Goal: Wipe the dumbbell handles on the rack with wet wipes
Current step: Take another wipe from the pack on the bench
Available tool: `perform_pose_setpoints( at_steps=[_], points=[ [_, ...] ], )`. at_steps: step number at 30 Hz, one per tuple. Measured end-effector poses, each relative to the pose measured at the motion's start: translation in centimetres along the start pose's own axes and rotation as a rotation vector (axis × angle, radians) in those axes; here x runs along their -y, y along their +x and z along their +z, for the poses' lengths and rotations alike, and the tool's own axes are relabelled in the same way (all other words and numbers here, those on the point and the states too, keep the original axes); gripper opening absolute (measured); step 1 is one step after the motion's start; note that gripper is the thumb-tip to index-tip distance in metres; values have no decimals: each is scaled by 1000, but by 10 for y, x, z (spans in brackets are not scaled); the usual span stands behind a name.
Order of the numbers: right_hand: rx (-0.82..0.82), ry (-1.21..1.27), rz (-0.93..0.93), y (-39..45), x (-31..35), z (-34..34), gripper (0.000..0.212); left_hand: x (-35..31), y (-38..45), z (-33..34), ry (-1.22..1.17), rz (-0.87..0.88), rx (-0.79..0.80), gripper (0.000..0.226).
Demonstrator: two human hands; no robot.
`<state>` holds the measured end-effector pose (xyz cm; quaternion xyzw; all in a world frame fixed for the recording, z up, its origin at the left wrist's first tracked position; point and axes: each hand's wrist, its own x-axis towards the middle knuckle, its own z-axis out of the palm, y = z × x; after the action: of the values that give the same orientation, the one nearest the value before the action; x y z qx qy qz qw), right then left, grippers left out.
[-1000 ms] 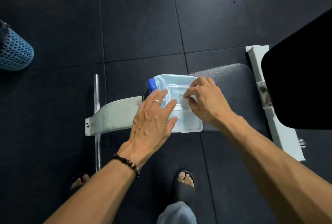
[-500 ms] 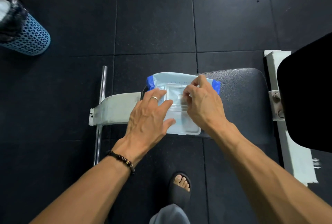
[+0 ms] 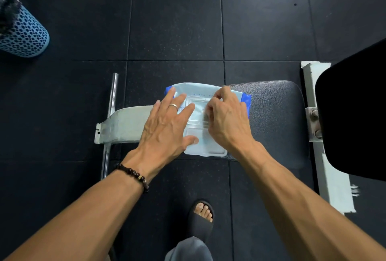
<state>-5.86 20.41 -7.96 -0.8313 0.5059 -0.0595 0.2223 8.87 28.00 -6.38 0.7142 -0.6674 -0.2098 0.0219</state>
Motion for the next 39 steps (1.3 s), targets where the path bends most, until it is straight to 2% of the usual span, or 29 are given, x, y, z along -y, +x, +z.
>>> perform_pose_setpoints(
  at_steps=[3, 5, 9, 12, 15, 18, 19, 21, 23, 29, 31, 33, 37, 39],
  points=[
    [21, -54, -44, -1, -3, 4, 5, -2, 0, -1, 18, -7, 8, 84],
    [72, 33, -54, -1, -9, -1, 4, -5, 1, -3, 17, -9, 9, 84],
    [176, 195, -109, -3, -17, -18, 20, -9, 1, -6, 21, -23, 44, 86],
    [257, 371, 32, 1, -17, -39, 14, -7, 1, -5, 8, -32, 53, 87],
    [207, 529, 252, 8, -18, -50, 18, -6, 3, -6, 8, -36, 57, 87],
    [252, 684, 345, 9, -16, -51, 13, -9, 5, -9, 29, -42, 77, 90],
    [288, 677, 338, 8, -13, -50, 19, -11, 5, -10, 30, -41, 79, 92],
    [319, 446, 194, 6, -10, -45, 19, -12, 3, -12, 18, -29, 79, 97],
    [278, 282, 115, 5, -7, -41, 10, -14, 3, -13, 30, -16, 112, 98],
    [229, 593, 210, 0, -5, -61, 31, -16, 10, -17, 114, -41, 181, 93],
    [140, 676, 246, 0, -3, -72, 37, -18, 10, -21, 119, -54, 191, 92],
    [57, 723, 268, 5, -2, -84, 43, -20, 12, -24, 115, -66, 199, 90],
    [64, 776, 241, 8, 3, -102, 51, -23, 12, -26, 129, -55, 222, 89],
    [47, 820, 235, 8, 7, -112, 48, -26, 10, -32, 25, -69, 238, 88]
  ],
)
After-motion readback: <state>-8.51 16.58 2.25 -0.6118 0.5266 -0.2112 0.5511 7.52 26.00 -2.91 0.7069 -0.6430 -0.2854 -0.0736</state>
